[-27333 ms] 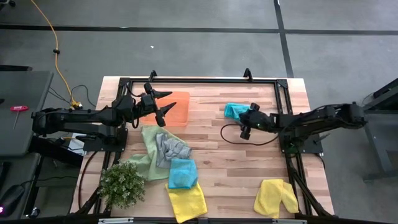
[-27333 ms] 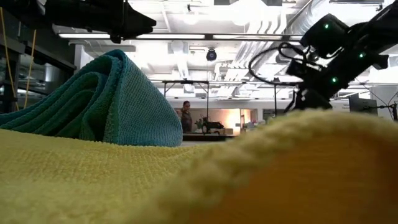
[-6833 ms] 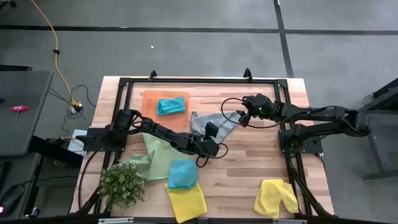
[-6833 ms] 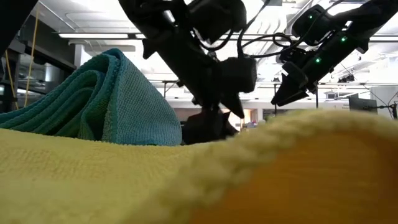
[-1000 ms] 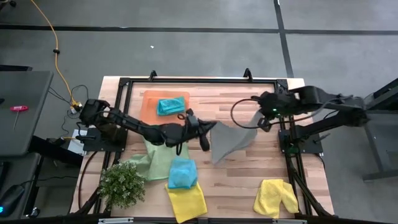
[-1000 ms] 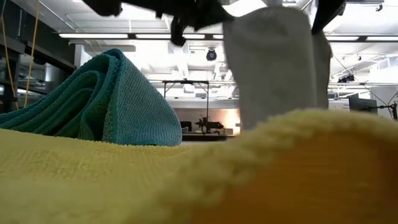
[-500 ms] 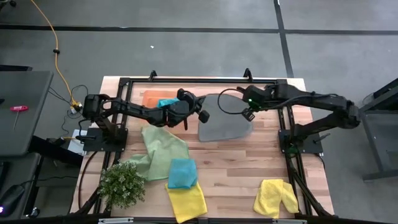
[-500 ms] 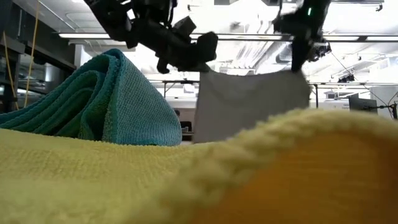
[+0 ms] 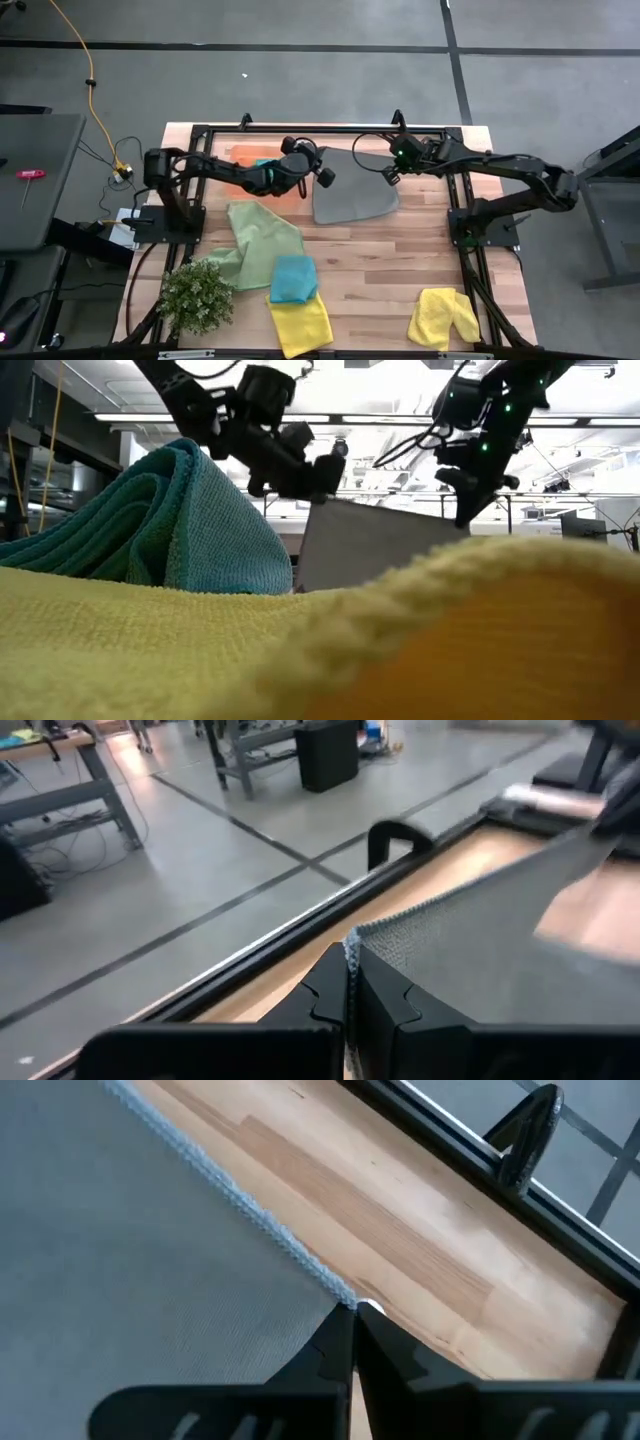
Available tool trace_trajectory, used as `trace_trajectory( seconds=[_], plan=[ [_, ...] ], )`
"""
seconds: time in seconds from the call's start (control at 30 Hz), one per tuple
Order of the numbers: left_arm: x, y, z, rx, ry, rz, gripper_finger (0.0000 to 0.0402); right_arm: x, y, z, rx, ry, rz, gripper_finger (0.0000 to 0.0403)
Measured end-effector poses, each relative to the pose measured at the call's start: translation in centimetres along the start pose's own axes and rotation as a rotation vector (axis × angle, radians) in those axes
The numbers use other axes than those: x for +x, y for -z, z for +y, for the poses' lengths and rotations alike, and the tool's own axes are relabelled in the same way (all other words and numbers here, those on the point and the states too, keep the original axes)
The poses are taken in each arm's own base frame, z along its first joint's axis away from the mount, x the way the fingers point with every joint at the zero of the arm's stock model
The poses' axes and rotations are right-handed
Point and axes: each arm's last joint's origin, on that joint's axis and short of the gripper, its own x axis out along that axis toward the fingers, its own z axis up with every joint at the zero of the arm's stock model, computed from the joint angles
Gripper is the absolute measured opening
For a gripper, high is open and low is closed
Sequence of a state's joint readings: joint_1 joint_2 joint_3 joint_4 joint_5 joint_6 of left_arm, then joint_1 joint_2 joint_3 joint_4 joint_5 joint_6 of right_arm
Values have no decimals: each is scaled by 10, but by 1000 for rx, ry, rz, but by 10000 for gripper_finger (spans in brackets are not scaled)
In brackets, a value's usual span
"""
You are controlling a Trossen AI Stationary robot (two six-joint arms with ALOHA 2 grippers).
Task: Fold microfiber towels
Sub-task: Fold the gray microfiber cloth
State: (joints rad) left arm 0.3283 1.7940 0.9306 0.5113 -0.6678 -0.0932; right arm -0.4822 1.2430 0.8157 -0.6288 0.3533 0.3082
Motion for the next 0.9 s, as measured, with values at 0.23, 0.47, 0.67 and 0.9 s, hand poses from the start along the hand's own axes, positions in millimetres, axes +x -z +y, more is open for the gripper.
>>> trace_trajectory(
  seconds=[0.23, 0.47, 0.67, 0.9],
  plan=[
    [7, 11, -10, 150, -44, -31, 0, 7, 9, -1, -3, 17, 12, 0],
    [8, 7, -6, 271, -104, -46, 0, 27, 35, 1, 45, -47, 22, 0],
    [16, 6, 4, 319, -108, -40, 0, 27, 39, 0, 66, -62, -26, 0],
    [19, 4, 6, 355, -30, -63, 0, 6, 43, 1, 43, -51, -78, 0]
  ],
)
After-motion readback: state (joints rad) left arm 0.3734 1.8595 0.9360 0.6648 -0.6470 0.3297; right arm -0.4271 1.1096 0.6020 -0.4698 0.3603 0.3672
